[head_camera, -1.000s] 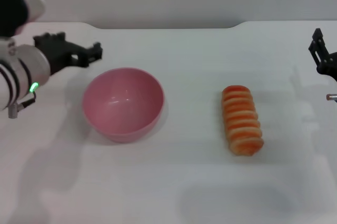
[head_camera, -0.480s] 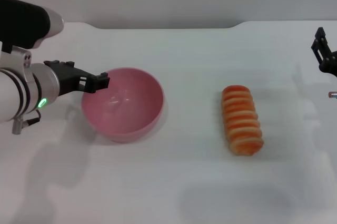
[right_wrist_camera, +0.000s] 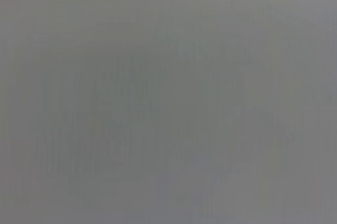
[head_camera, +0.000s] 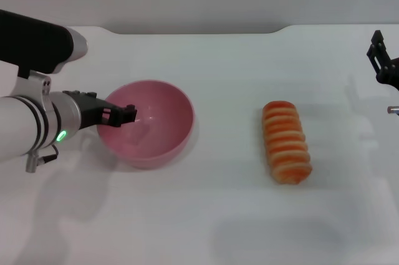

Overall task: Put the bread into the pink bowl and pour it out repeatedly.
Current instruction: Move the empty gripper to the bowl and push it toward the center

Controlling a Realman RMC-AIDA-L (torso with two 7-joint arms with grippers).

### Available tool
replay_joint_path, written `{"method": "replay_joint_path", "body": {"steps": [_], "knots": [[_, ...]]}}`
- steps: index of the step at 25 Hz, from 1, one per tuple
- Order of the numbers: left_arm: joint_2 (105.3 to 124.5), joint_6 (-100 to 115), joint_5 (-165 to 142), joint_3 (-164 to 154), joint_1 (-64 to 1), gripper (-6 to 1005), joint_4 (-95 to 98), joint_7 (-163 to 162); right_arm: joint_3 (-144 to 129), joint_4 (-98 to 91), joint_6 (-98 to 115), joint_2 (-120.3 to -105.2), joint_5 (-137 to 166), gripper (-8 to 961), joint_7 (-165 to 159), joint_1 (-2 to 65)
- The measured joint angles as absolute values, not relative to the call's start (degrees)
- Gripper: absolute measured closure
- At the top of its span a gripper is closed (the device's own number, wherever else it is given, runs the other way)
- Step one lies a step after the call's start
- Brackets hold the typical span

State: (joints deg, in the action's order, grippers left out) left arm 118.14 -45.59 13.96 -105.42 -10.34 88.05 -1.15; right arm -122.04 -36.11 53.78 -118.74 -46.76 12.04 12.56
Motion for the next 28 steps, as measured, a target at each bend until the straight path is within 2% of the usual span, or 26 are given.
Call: {"method": "replay_joint_path", "body": {"steps": [12,20,28], "knots": [[118.20,-45.1,14.5,-105.2,-12.3,194,84.3,-1.2,-121.9,-36.2,53.8,-118.74,-46.8,247,12.0,12.7],[118.16,-44.7,15.9,-104.6,-13.9,315,80.7,-1.2,-121.6,-36.5,53.8,-118.74,-46.8,249,12.0,12.7],[117.99,-45.3,20.0,-103.2,-15.0,641,79.0,-0.6,-121.4,-36.8,53.8,-118.74,-46.5,252,12.0,12.4]]}}
